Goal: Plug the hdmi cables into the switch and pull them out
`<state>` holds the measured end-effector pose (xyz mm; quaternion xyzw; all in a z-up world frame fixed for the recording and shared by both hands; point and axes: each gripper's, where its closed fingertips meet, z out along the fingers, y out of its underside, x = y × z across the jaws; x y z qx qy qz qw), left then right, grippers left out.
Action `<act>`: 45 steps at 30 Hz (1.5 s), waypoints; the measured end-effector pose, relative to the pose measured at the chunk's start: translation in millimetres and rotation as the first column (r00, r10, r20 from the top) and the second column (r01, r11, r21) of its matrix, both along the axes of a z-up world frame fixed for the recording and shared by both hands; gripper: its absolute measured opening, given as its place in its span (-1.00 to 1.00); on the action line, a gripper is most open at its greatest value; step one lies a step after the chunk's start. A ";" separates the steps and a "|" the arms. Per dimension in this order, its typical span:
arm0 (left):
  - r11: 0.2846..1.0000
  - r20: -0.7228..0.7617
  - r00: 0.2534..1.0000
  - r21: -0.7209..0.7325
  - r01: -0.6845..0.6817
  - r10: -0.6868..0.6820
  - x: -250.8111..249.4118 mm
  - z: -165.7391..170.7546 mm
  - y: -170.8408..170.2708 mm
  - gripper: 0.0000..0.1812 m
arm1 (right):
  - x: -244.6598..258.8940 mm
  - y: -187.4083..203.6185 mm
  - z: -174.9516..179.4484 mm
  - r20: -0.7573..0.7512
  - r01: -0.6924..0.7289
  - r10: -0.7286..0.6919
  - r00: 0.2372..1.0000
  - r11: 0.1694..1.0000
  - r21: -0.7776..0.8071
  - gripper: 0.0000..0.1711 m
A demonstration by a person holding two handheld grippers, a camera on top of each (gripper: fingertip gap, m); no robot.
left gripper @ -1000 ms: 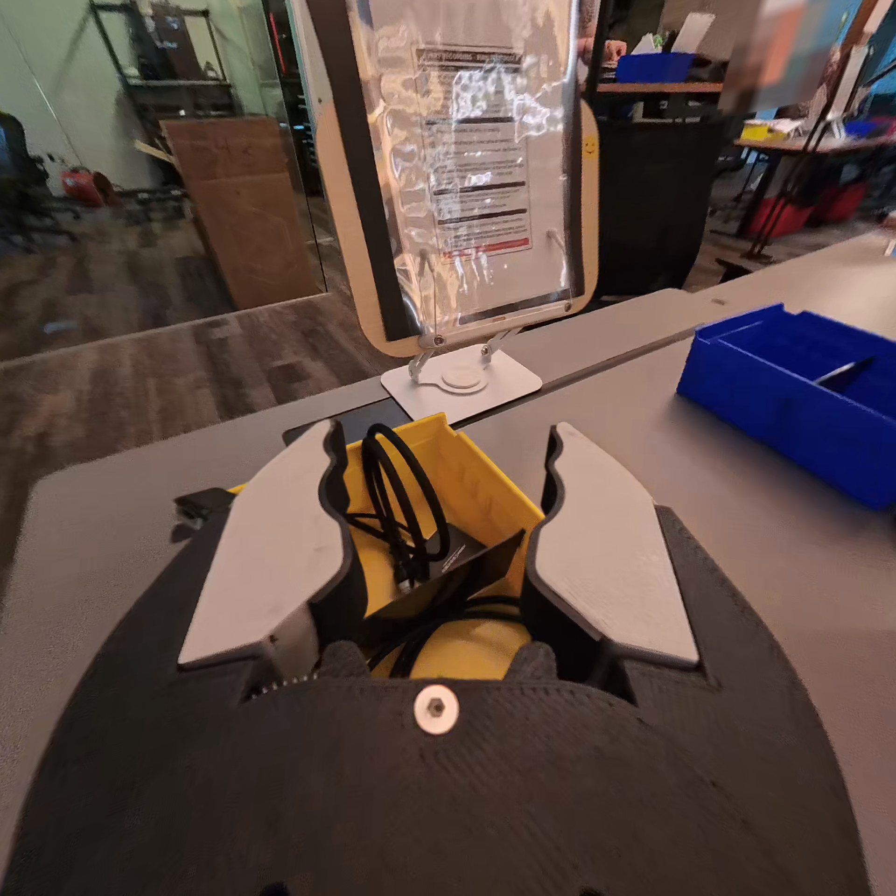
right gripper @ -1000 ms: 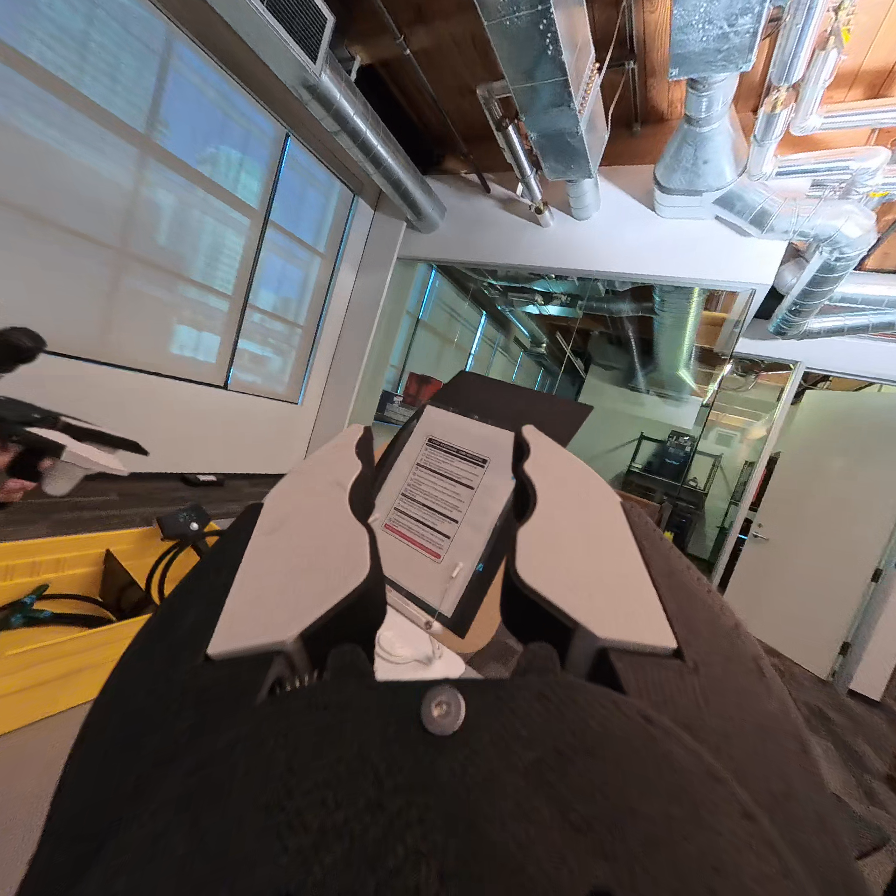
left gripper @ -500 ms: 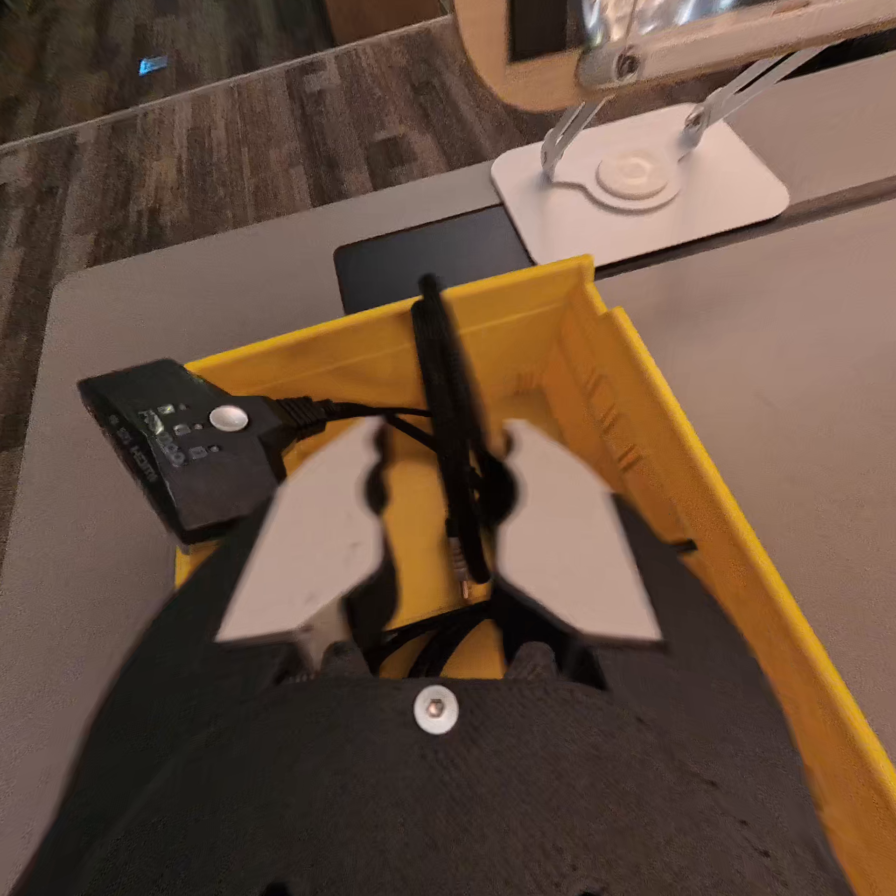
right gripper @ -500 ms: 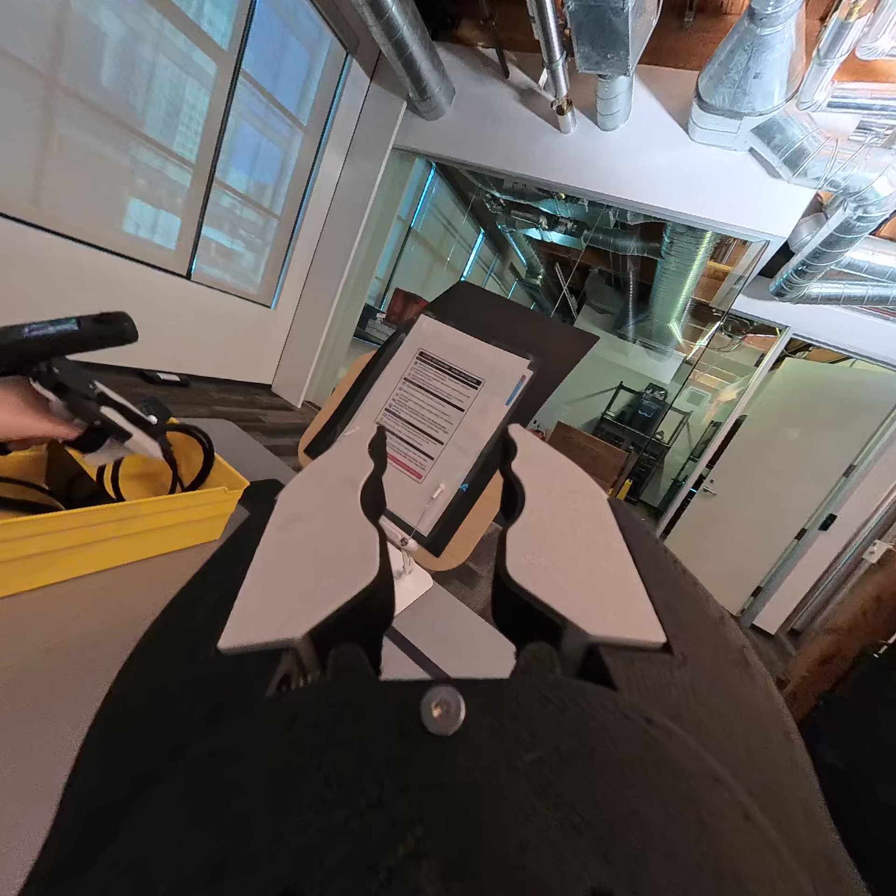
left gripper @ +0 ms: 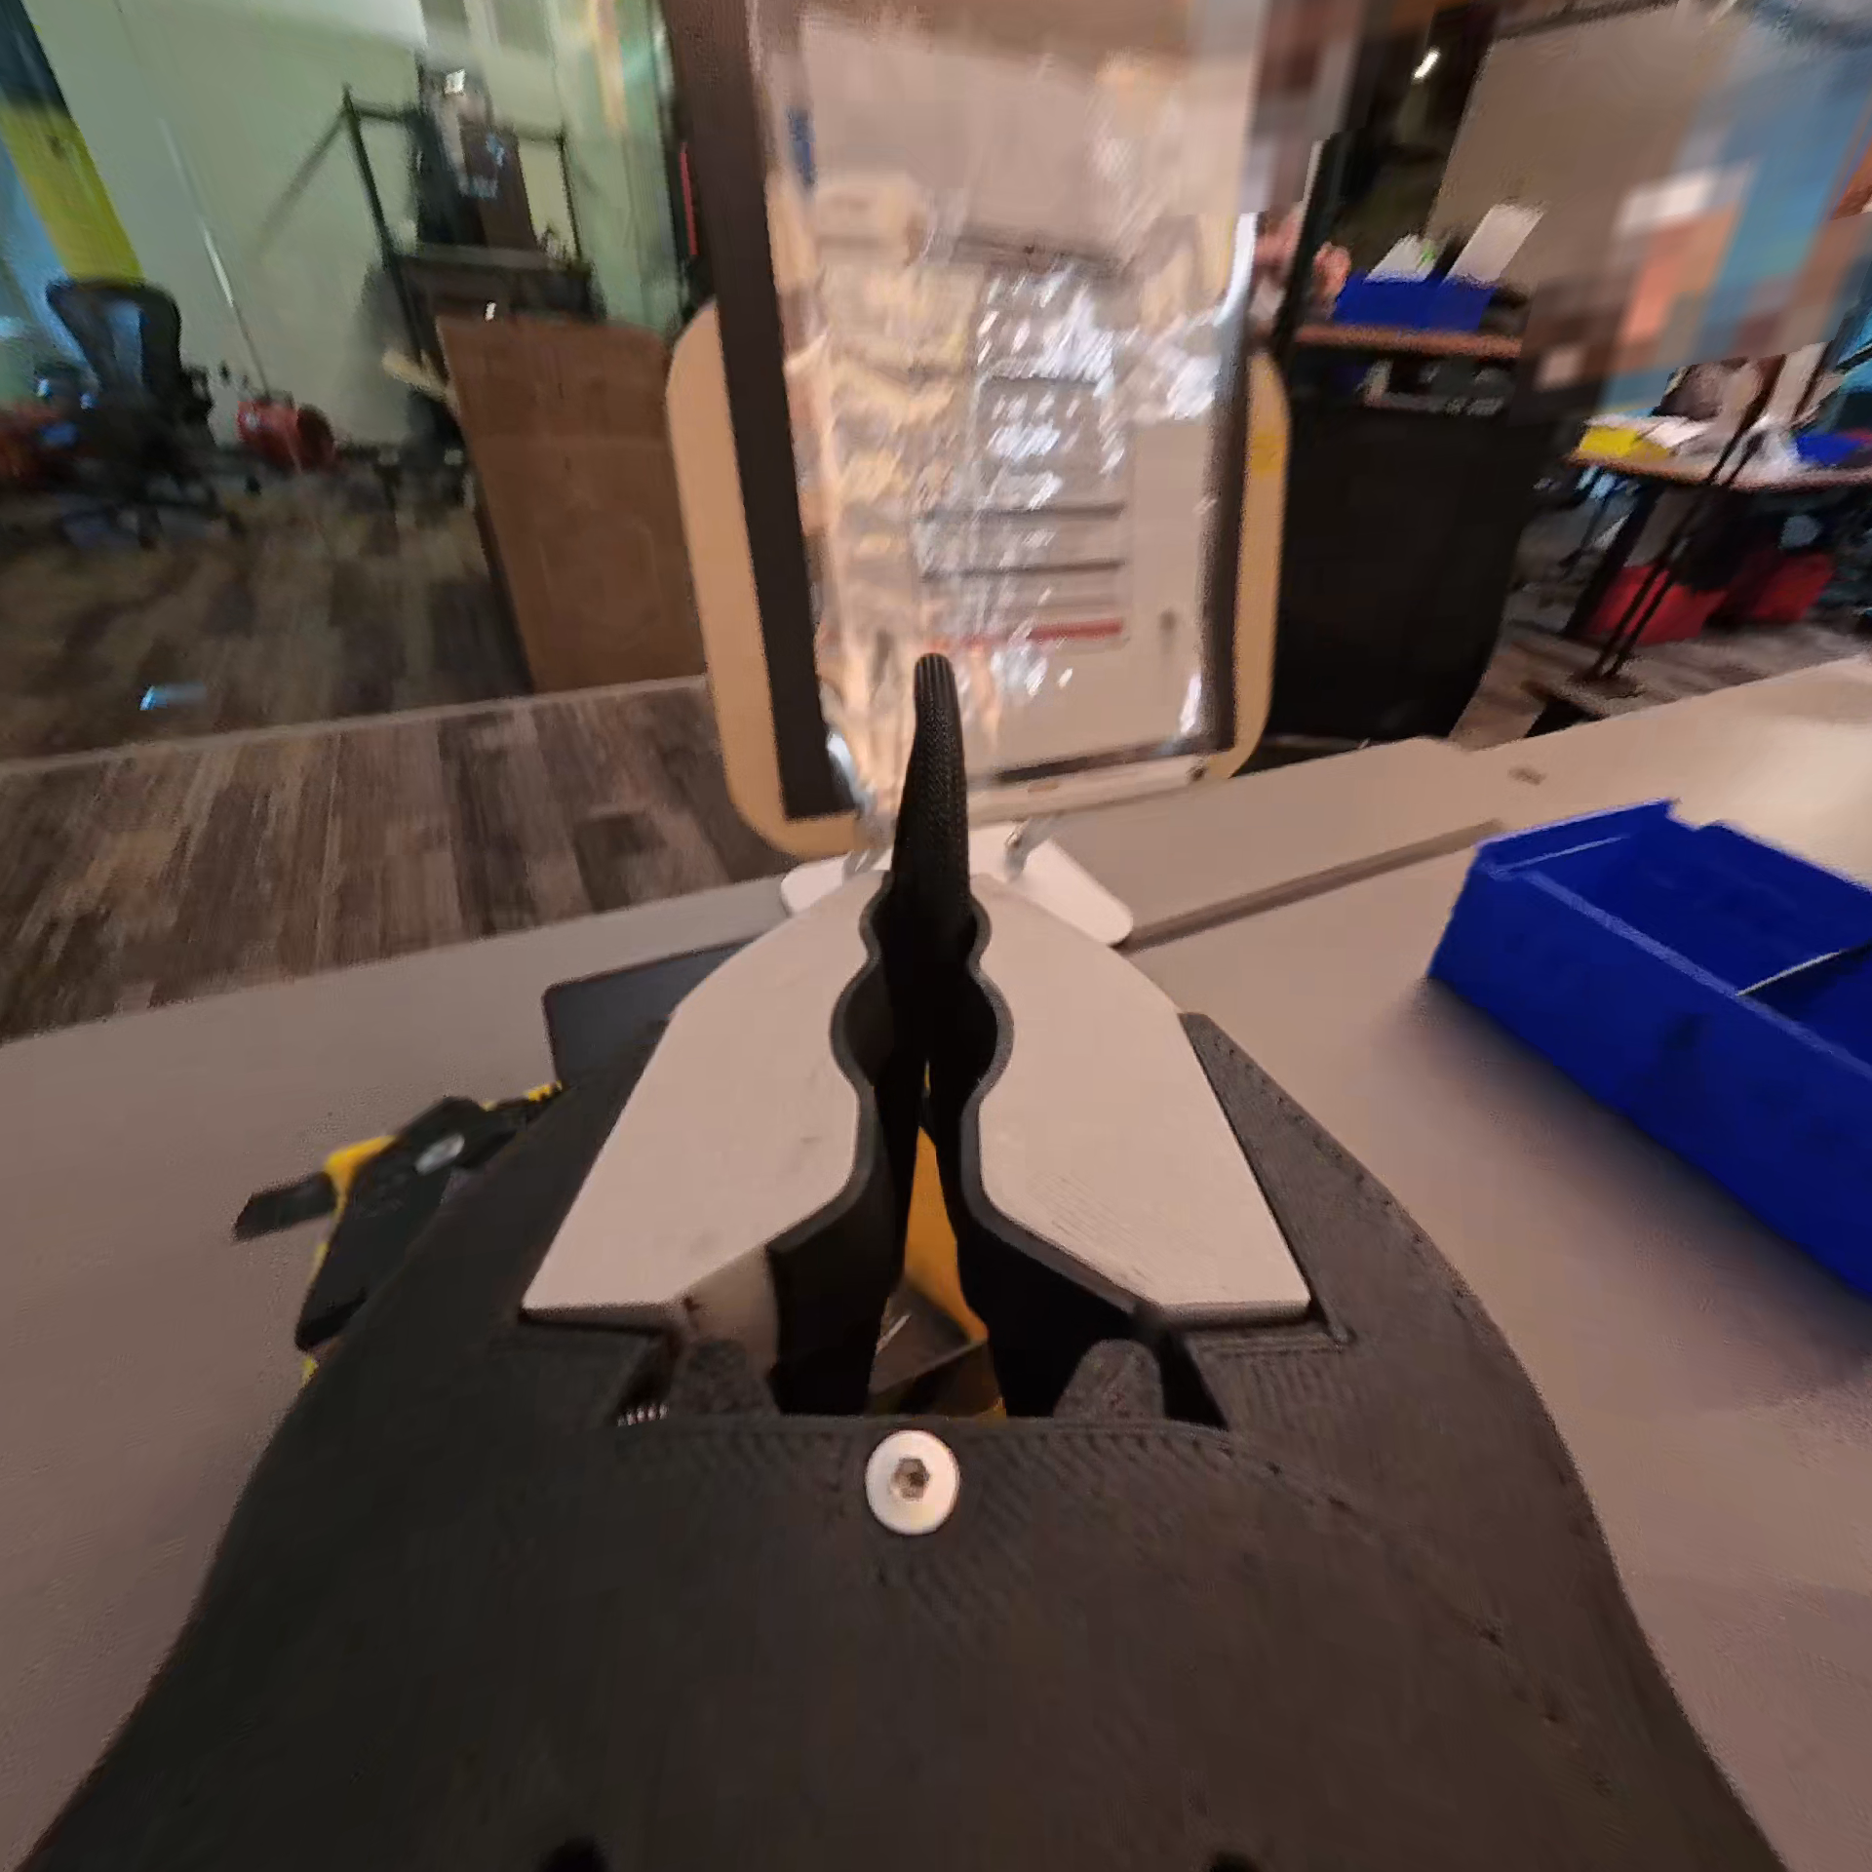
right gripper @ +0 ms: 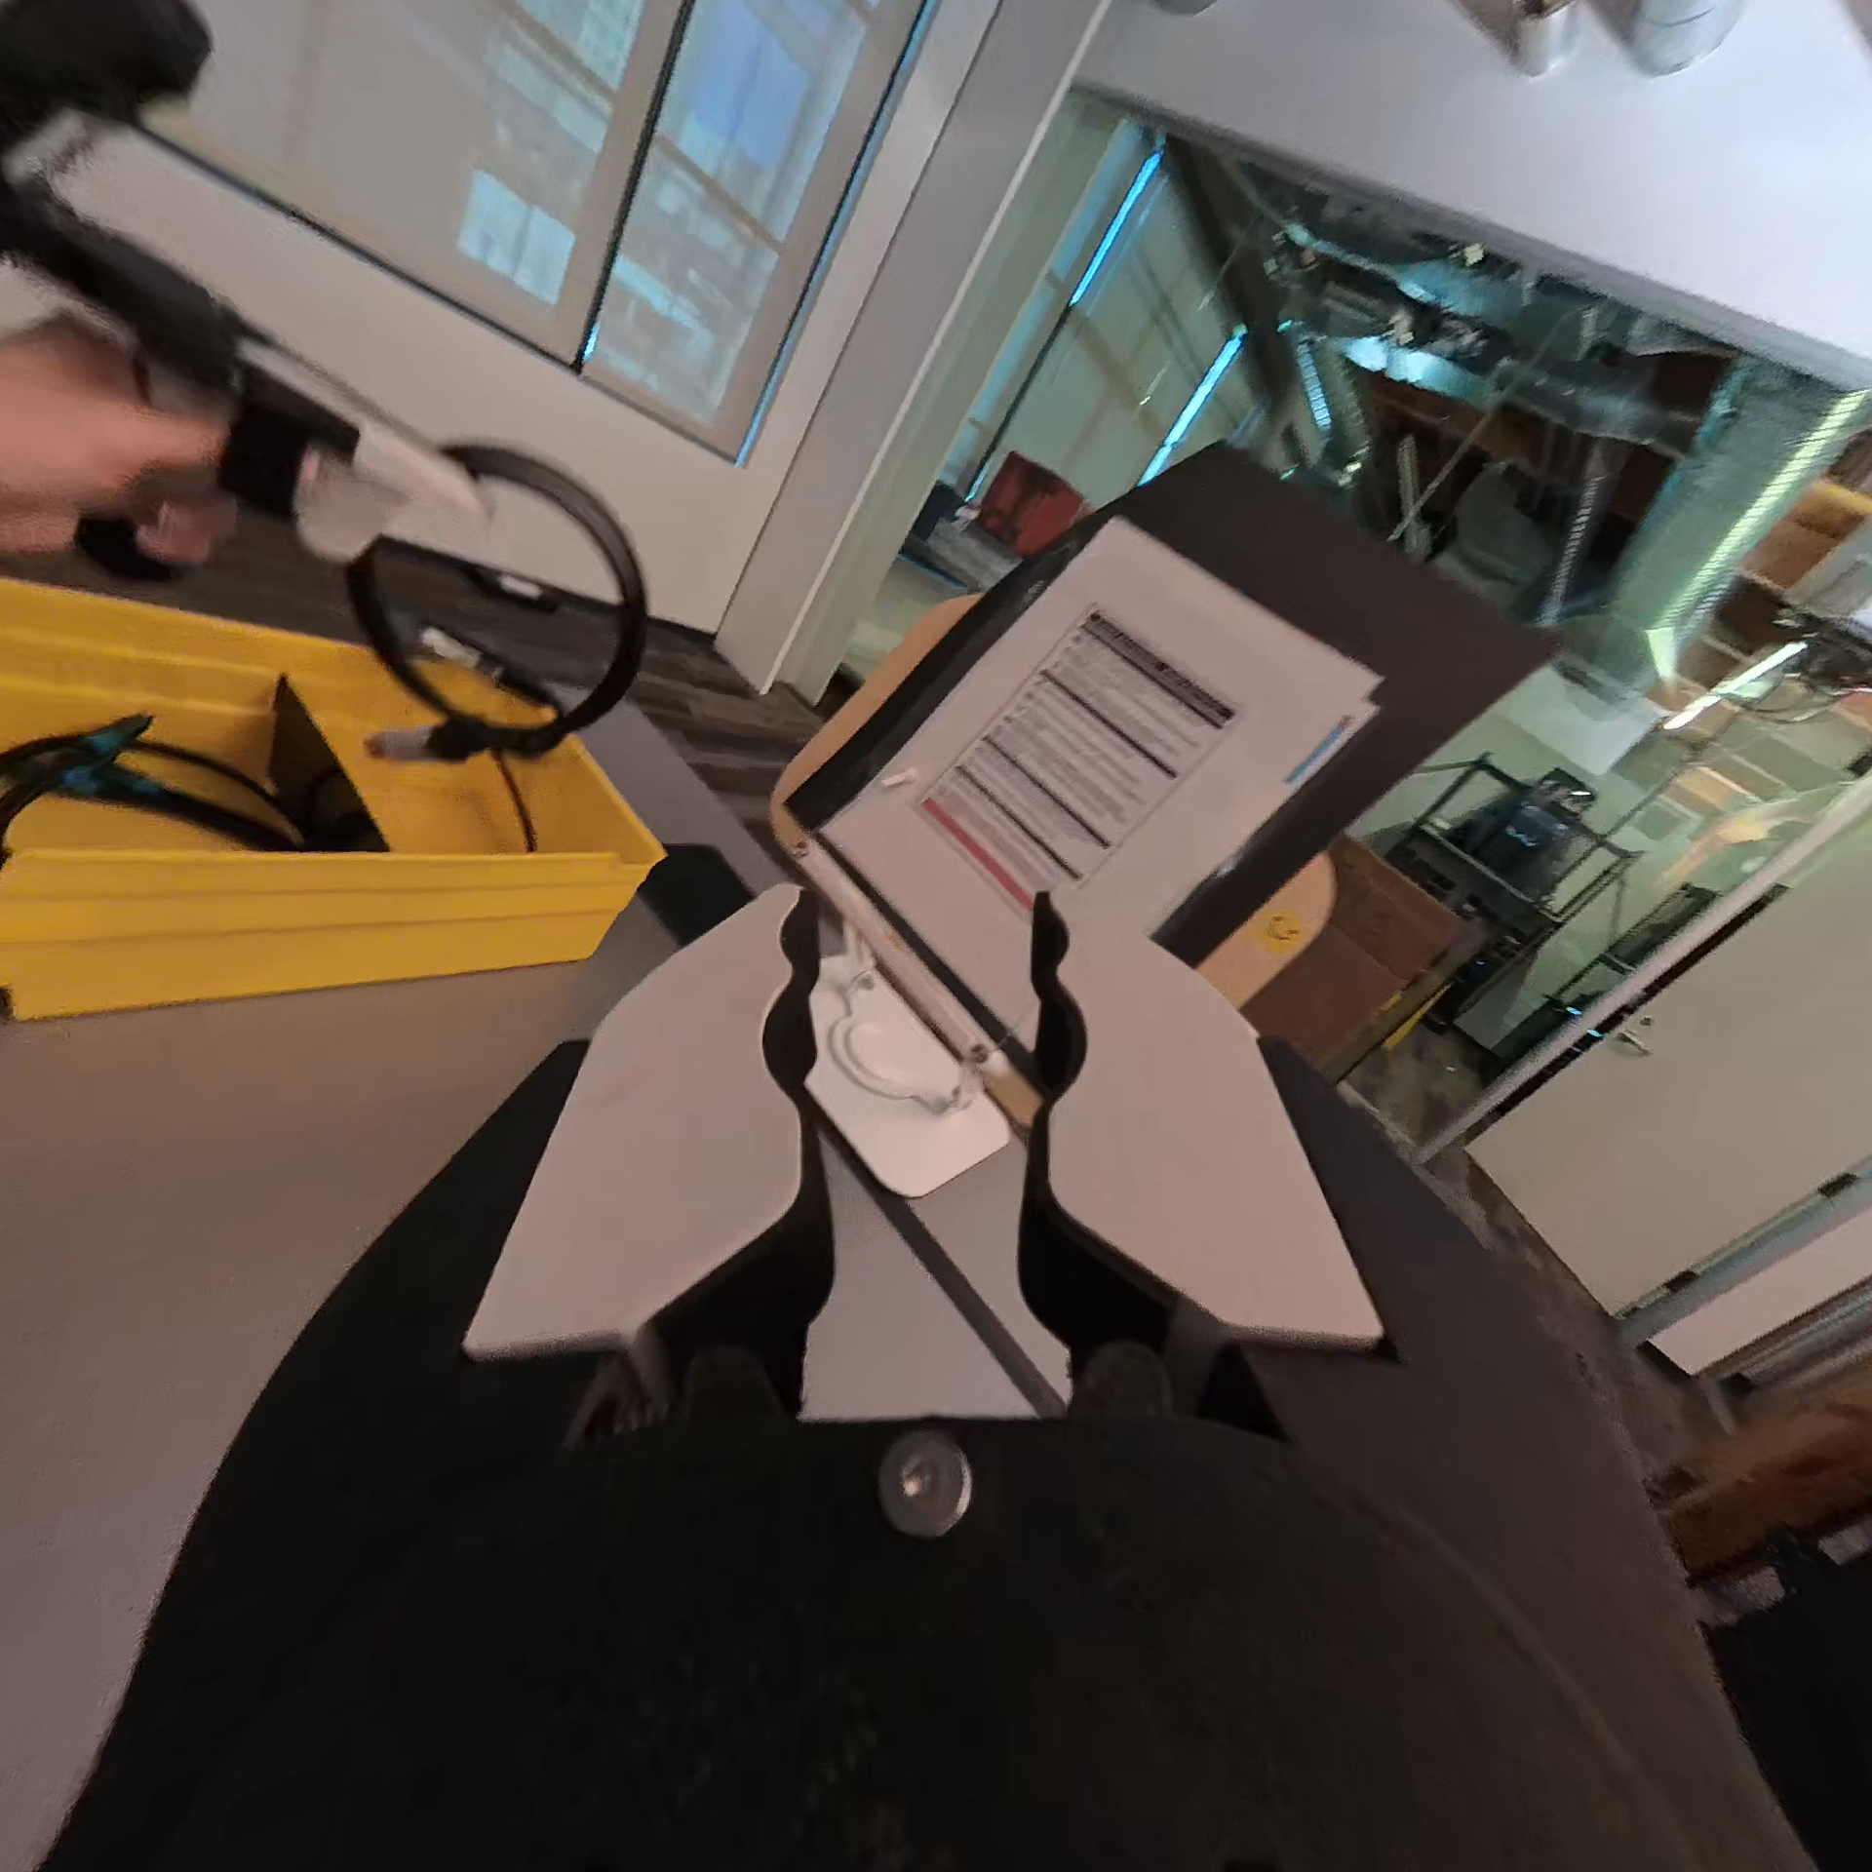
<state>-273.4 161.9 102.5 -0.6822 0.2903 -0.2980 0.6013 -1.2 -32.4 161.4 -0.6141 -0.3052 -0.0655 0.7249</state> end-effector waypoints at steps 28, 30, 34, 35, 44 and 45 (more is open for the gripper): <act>0.849 0.196 0.829 0.189 0.493 -0.524 87.7 84.1 -153.9 -0.90 | -100.7 58.2 -126.3 0.374 -0.135 0.211 0.903 0.966 -0.220 -0.23; 0.861 0.160 0.848 0.161 0.482 -0.505 104.5 67.2 -144.9 -0.90 | -78.8 54.8 -120.9 0.348 -0.111 0.198 0.917 0.961 -0.254 -0.26; 0.886 0.042 0.887 0.088 0.456 -0.461 141.8 29.5 -139.5 -0.92 | -48.1 42.3 -116.0 0.281 -0.105 0.205 0.937 0.937 -0.334 -0.31; 0.890 0.003 0.893 0.076 0.449 -0.451 150.4 20.5 -140.9 -0.92 | -41.8 39.9 -116.8 0.297 -0.090 0.199 0.934 0.935 -0.344 -0.30; 0.880 -0.117 0.874 -0.120 0.459 -0.472 202.1 -46.0 -160.6 -0.91 | -31.0 43.3 -124.3 0.301 -0.065 0.180 0.936 0.932 -0.358 -0.17; 0.869 -0.099 0.867 -0.149 0.472 -0.488 206.1 -50.4 -163.8 -0.91 | -30.4 46.3 -127.9 0.305 -0.056 0.175 0.936 0.930 -0.362 -0.16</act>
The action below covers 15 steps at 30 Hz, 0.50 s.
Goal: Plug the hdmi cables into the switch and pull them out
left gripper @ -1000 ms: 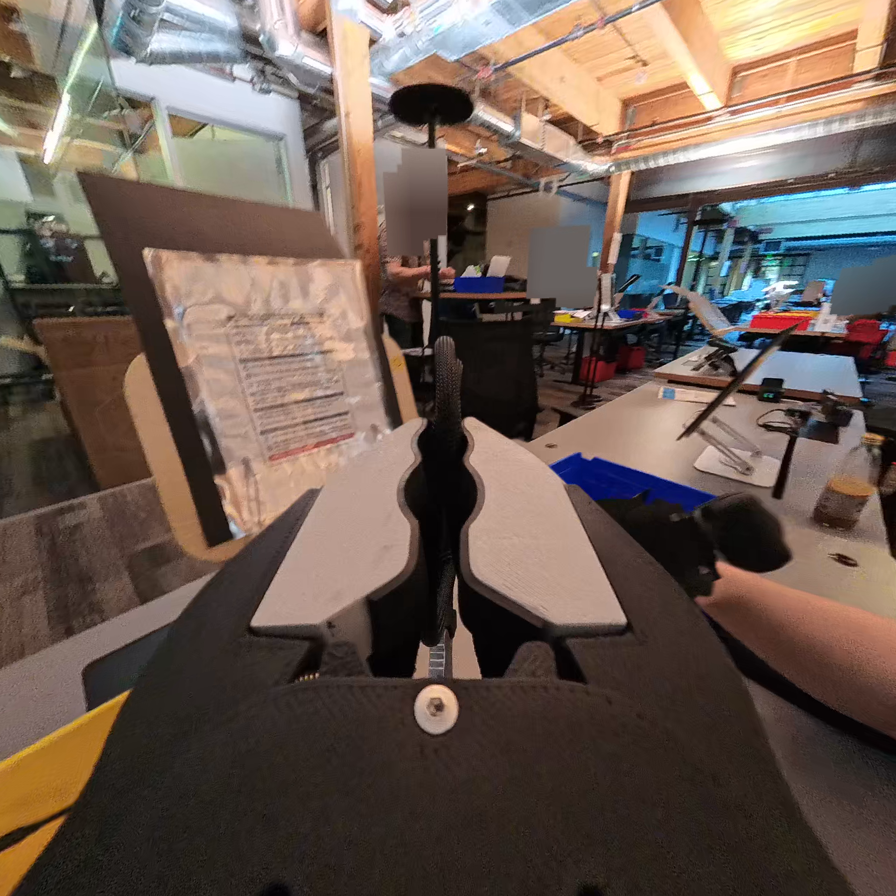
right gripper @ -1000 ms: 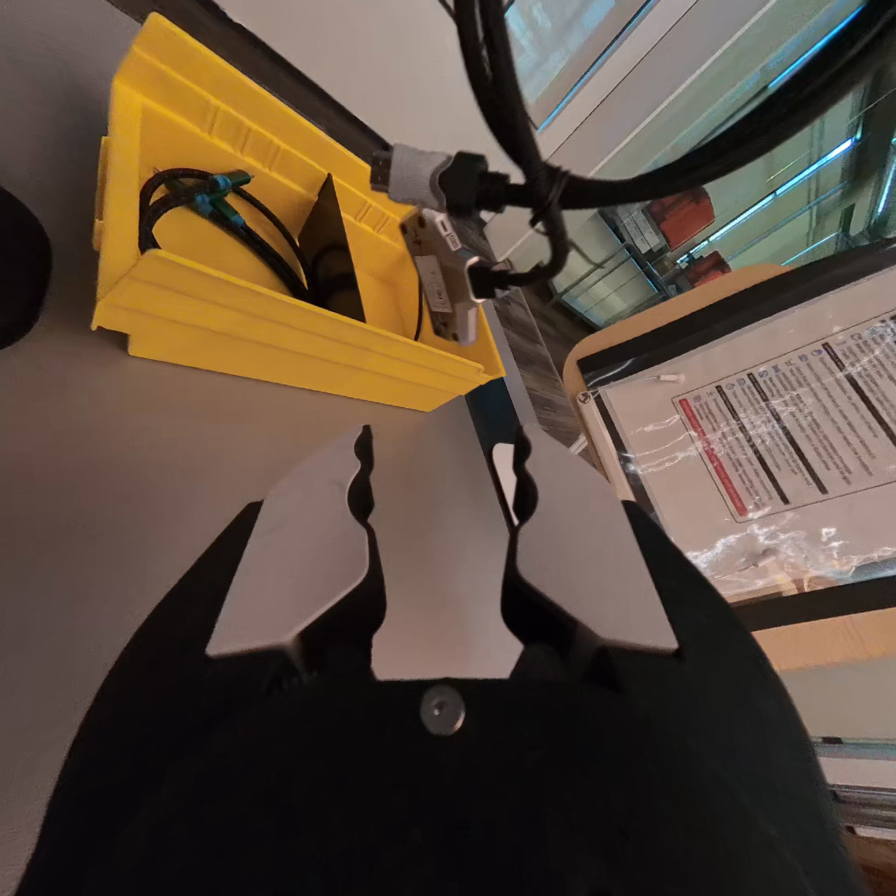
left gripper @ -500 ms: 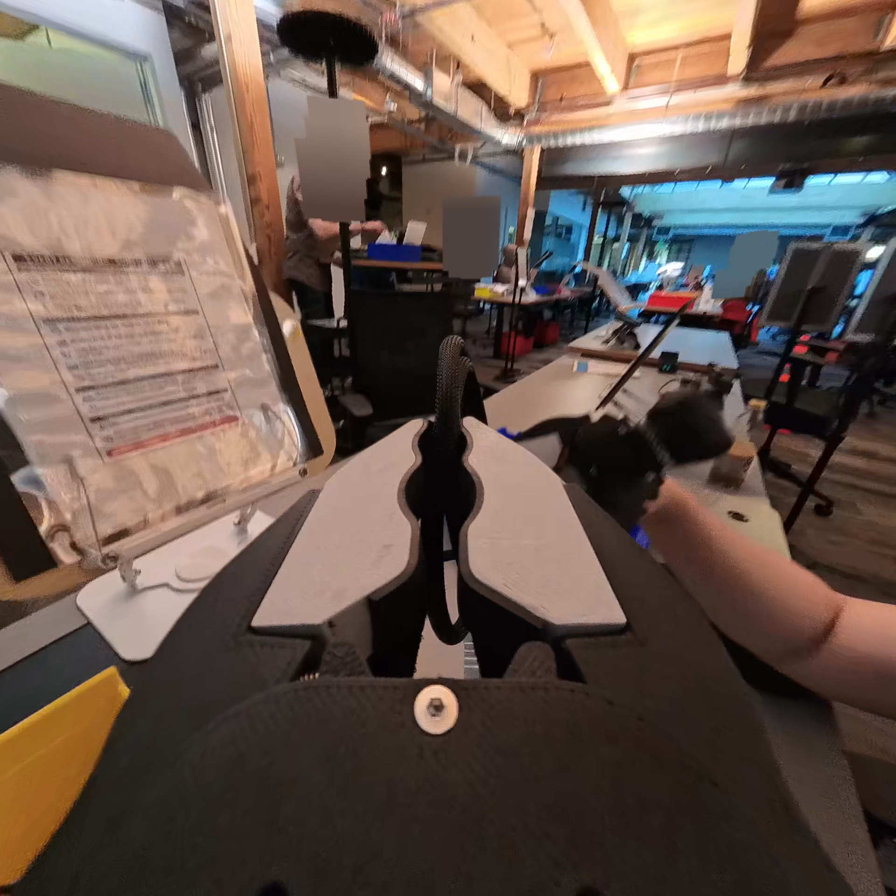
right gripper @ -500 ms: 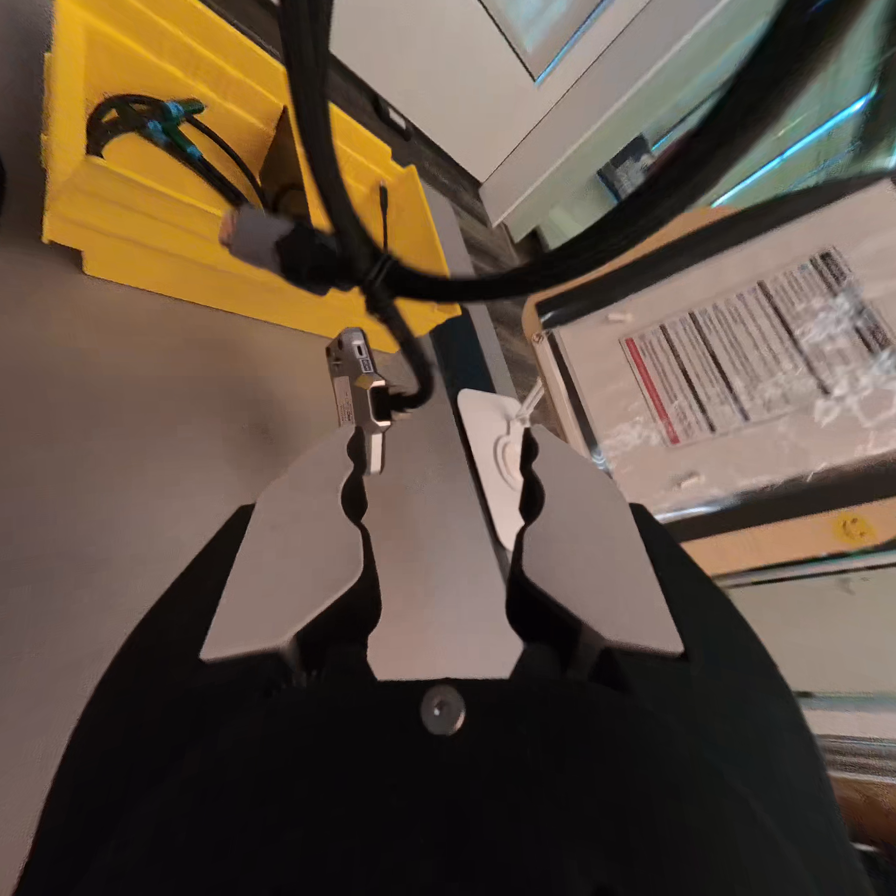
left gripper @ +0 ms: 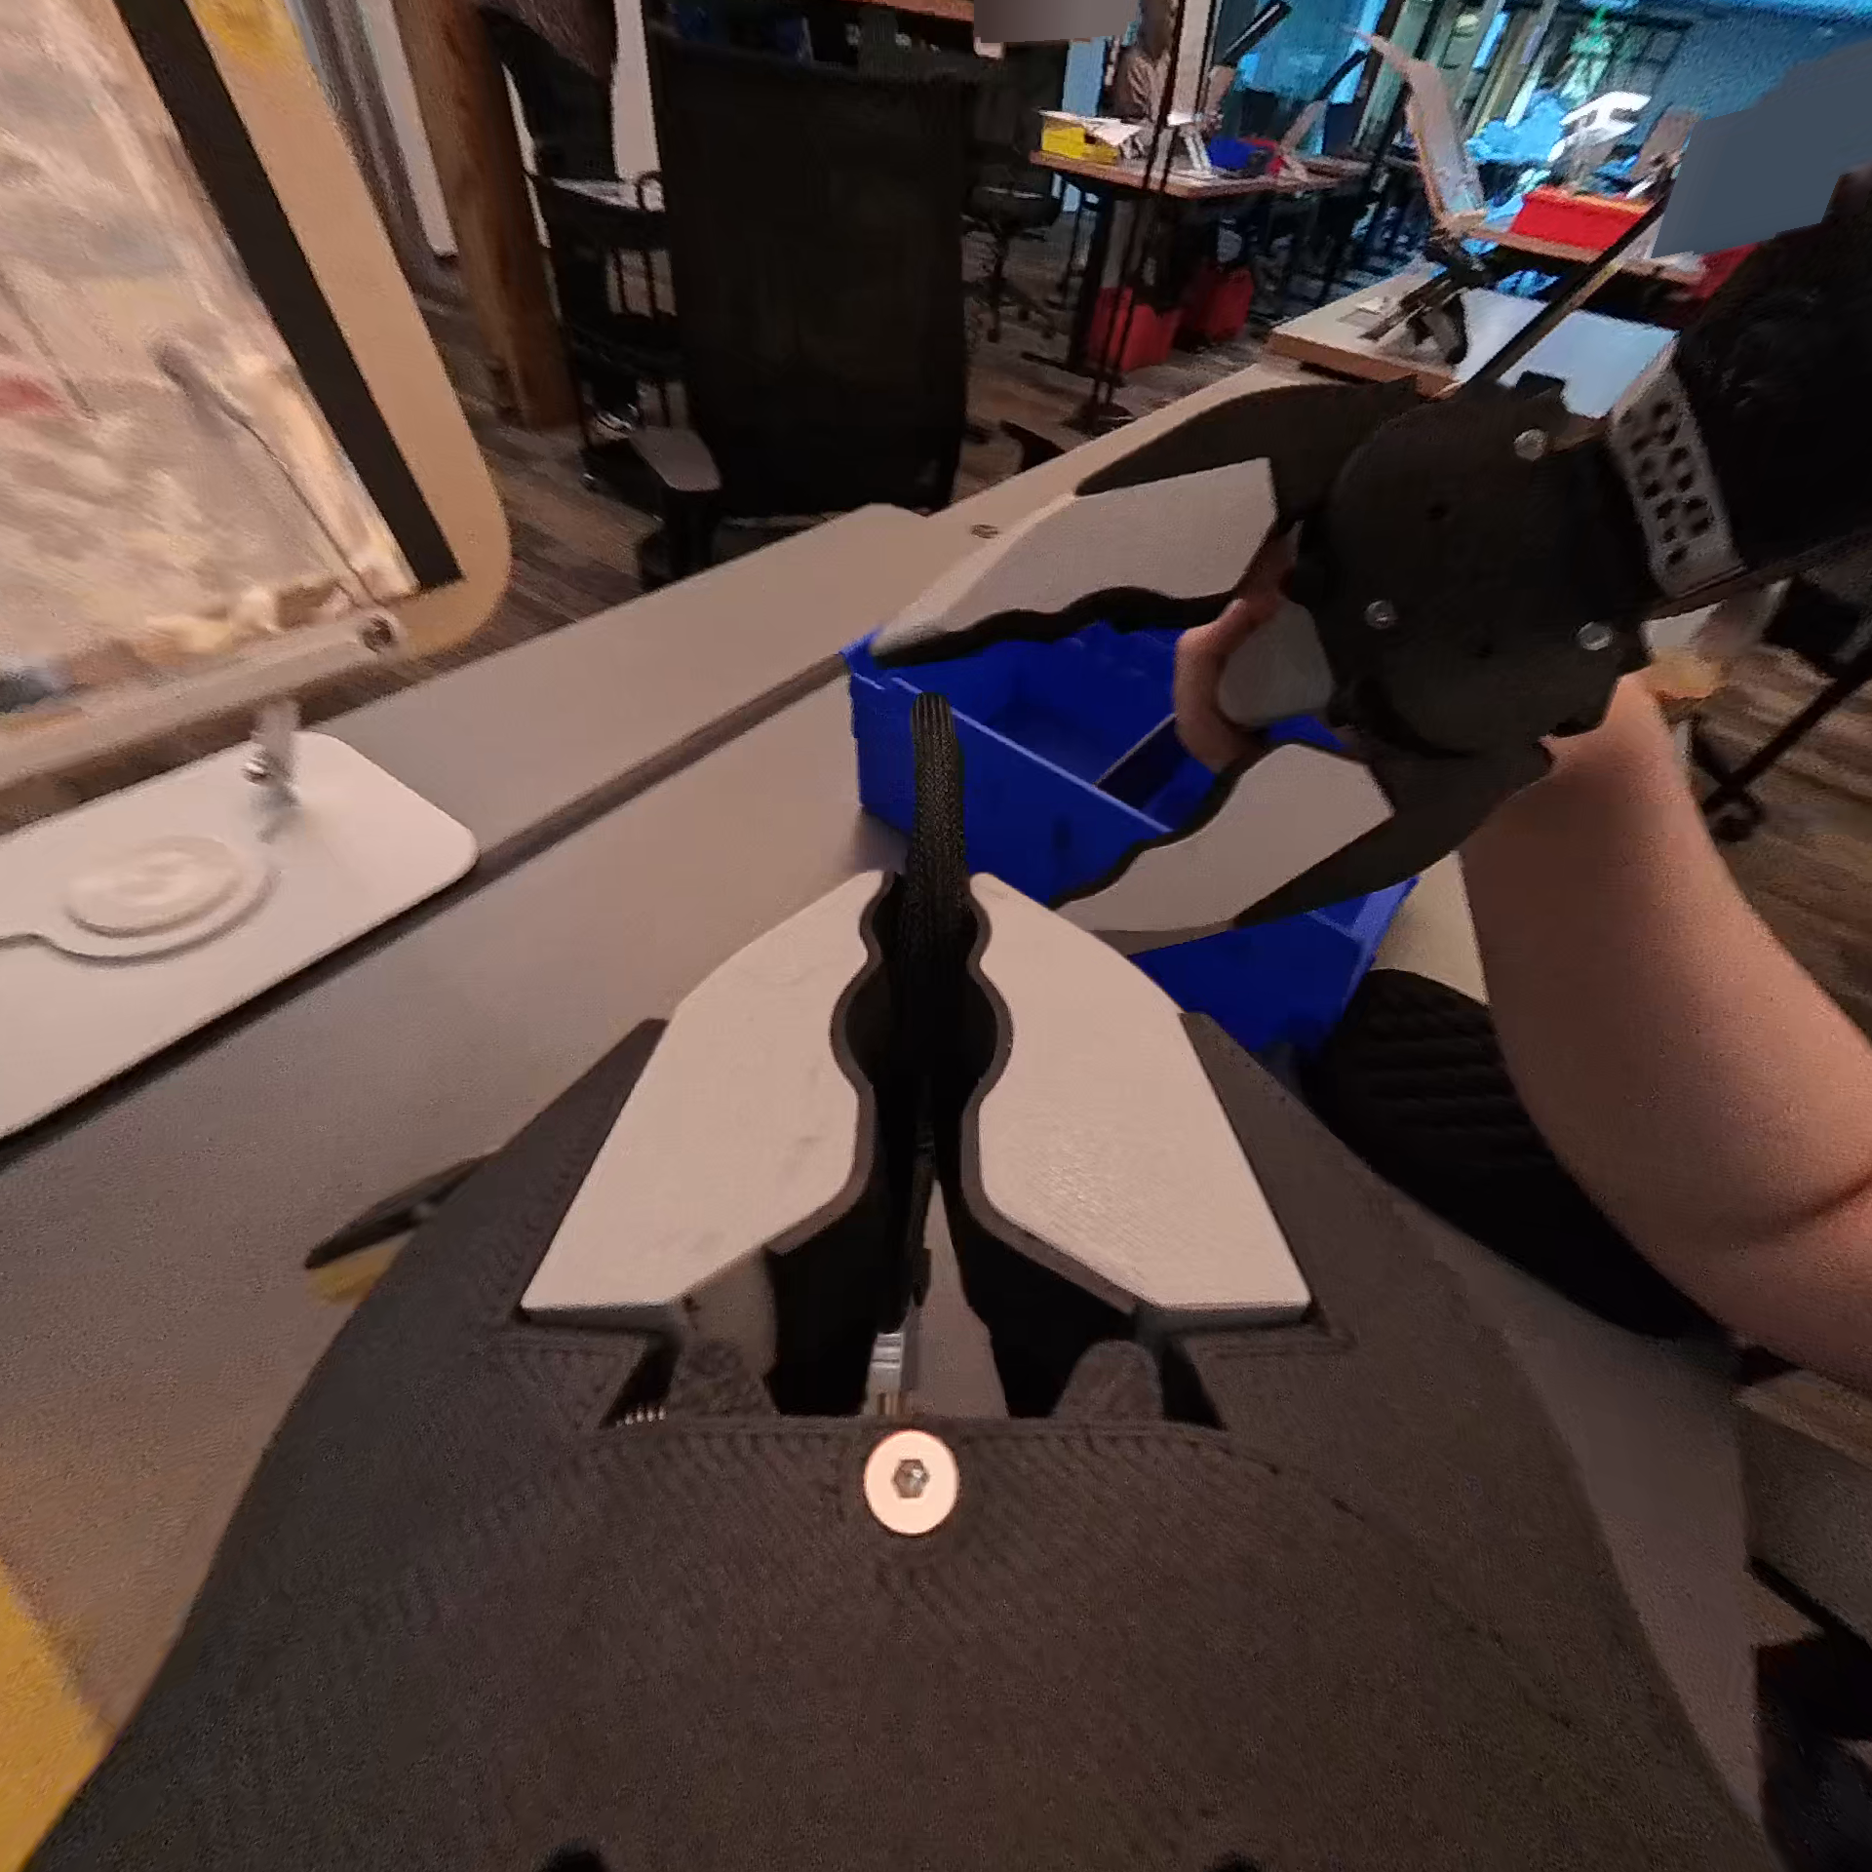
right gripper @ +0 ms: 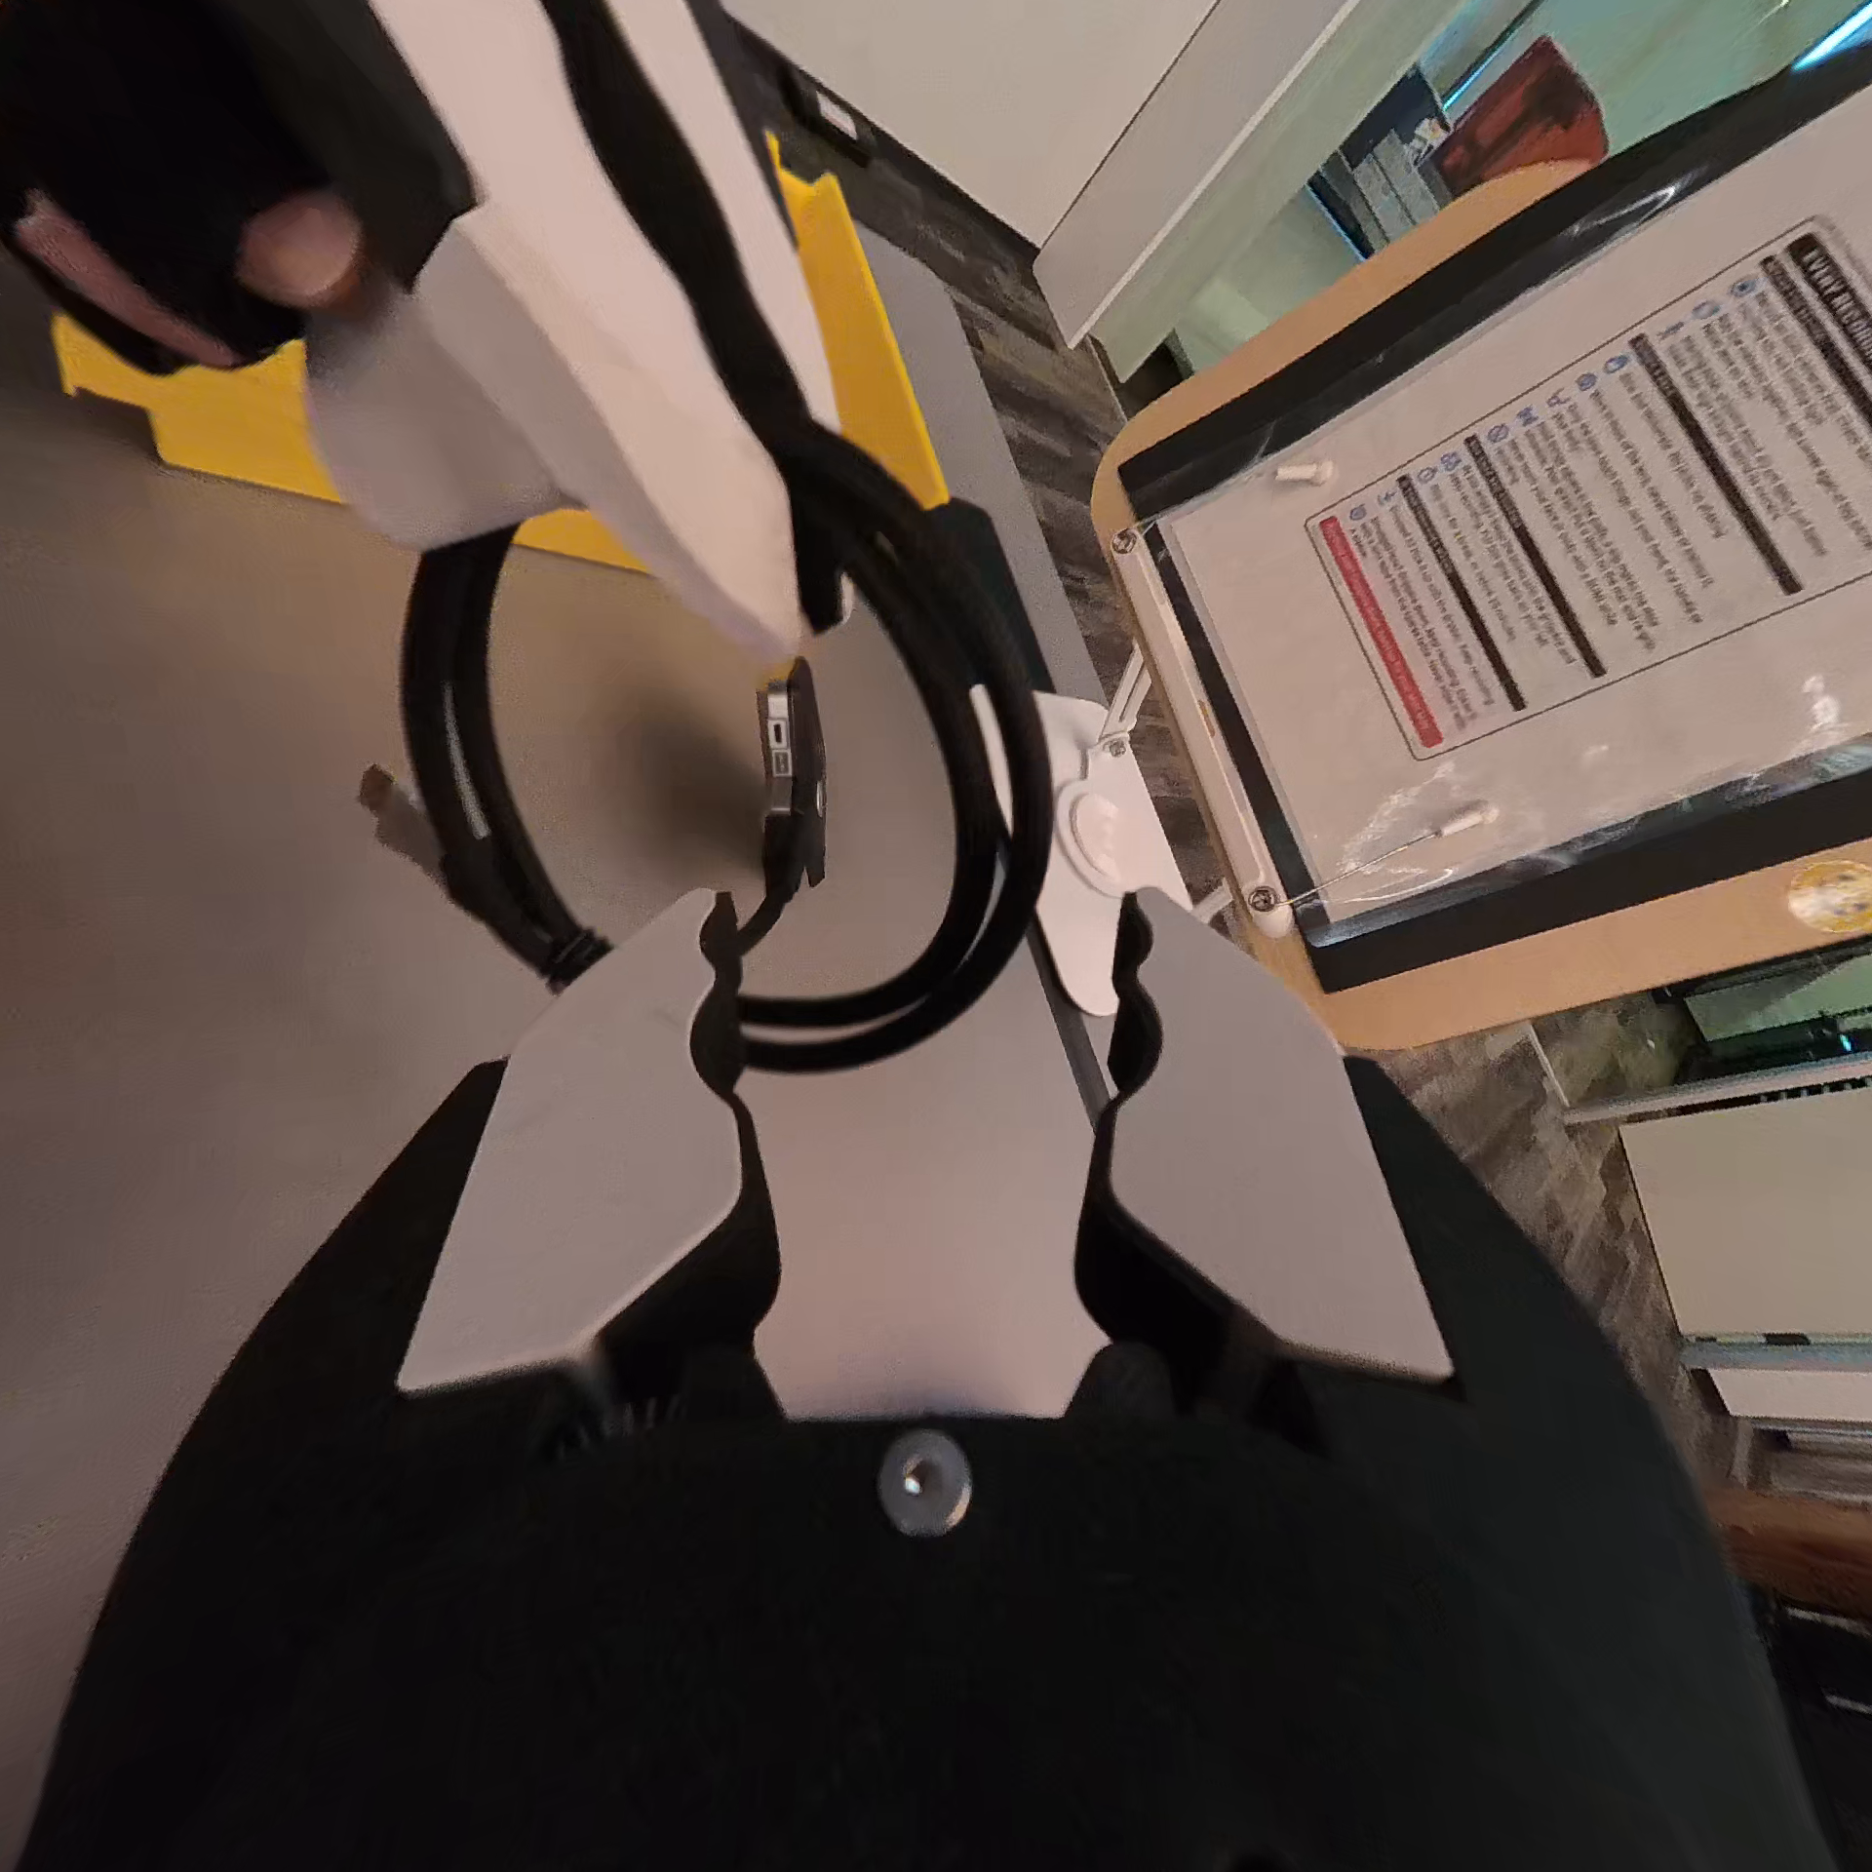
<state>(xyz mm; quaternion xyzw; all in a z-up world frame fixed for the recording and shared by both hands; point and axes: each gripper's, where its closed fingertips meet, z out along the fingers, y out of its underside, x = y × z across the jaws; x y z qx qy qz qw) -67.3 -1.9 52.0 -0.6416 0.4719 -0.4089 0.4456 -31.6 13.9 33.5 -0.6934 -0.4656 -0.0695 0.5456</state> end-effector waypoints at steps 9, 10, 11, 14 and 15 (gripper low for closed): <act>0.979 0.003 0.992 -0.161 0.122 -0.123 18.5 -27.2 -13.7 -0.89 | 7.2 9.9 -26.1 -0.021 0.032 -0.036 0.999 0.986 -0.165 -0.87; 0.979 0.000 0.992 -0.158 0.128 -0.129 18.2 -26.9 -13.9 -0.89 | 6.6 8.0 -27.5 -0.044 0.032 -0.042 0.998 0.978 -0.206 -0.87; 0.980 -0.009 0.991 -0.149 0.134 -0.137 17.7 -27.1 -14.5 -0.89 | 5.9 5.5 -29.7 -0.046 0.034 -0.046 0.998 0.970 -0.240 -0.86; 0.971 -0.088 0.969 -0.075 0.225 -0.231 13.1 -29.5 -23.8 -0.90 | -1.2 -13.5 -38.1 -0.009 -0.047 0.047 0.999 0.949 -0.311 -0.84; 0.956 -0.115 0.949 -0.061 0.287 -0.293 9.5 -29.8 -30.4 -0.90 | -6.7 -25.4 -39.3 -0.016 -0.125 0.127 0.992 0.937 -0.325 -0.82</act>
